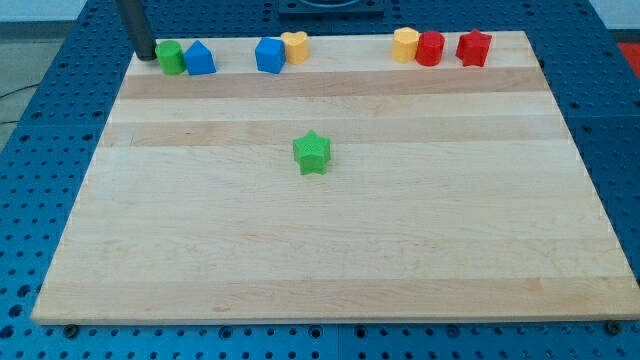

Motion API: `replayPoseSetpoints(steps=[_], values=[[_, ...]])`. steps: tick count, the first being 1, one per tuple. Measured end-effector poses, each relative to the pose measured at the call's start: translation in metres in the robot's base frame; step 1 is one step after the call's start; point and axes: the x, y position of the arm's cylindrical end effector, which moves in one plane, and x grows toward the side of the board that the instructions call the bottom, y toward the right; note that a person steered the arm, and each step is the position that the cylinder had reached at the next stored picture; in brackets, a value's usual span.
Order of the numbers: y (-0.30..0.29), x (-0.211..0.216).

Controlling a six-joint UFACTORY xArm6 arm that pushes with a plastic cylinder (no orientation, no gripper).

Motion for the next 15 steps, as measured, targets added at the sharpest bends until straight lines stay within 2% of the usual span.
replayPoseSetpoints(steps=[1, 2, 3, 4, 5, 7, 9, 10, 11, 12, 13, 14, 15], values=[[0.013, 0.001], [0.039, 0.085], [0.045, 0.146], [0.001, 0.125], [0.028, 0.07], [0.036, 0.044], [0.129, 0.146], [0.106, 0.118], [0.138, 0.115], [0.185, 0.145], [0.203, 0.179], [0.203, 0.179], [0.203, 0.156]])
